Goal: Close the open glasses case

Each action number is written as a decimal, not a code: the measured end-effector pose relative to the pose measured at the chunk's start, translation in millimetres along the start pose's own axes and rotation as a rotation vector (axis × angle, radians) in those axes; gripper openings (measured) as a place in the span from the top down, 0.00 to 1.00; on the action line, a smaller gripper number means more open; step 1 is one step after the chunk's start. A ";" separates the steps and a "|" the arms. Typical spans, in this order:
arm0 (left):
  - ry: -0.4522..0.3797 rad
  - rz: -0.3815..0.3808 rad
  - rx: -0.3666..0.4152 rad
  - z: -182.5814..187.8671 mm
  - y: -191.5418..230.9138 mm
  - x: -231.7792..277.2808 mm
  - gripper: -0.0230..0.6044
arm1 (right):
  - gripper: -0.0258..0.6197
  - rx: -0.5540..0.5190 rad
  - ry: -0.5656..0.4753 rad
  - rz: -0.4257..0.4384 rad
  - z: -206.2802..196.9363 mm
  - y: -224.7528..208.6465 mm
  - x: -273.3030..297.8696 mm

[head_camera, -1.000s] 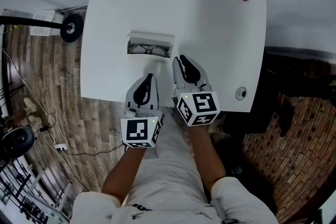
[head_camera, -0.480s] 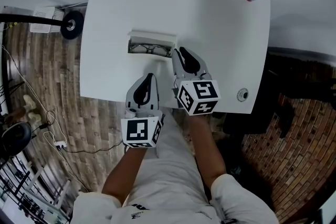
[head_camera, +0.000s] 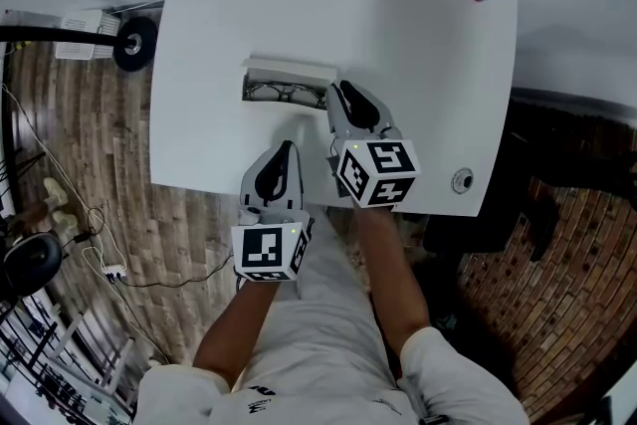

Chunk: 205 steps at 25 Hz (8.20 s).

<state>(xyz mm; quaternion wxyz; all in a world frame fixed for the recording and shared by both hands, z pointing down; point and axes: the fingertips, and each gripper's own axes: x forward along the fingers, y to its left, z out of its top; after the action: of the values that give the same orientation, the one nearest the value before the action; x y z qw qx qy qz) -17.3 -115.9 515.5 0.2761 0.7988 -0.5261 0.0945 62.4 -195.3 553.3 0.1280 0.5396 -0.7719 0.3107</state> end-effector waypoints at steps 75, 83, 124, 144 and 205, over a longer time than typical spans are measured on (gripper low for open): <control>0.012 0.023 -0.006 -8.8 12.2 -5.2 0.97 | 0.91 -0.057 0.122 -0.019 -19.2 5.3 -0.4; -0.009 0.018 0.004 -3.0 8.4 -6.8 0.97 | 0.91 -0.066 0.135 -0.008 -25.7 6.8 -5.3; -0.019 0.031 -0.004 -6.0 12.7 -25.7 0.97 | 0.92 -0.051 0.179 -0.011 -60.0 13.9 -15.7; -0.014 0.038 -0.011 -10.9 16.9 -28.5 0.97 | 0.92 -0.039 0.218 -0.018 -83.2 12.3 -13.6; -0.238 -0.079 0.201 135.6 -63.1 -222.7 0.97 | 0.97 -0.163 -0.309 0.049 74.3 173.5 -270.6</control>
<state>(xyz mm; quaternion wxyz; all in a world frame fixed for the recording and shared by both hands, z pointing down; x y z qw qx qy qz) -75.4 4.9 283.1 0.1341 0.8479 -0.5112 0.0405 18.5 1.7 292.4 0.0436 0.5498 -0.8180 0.1636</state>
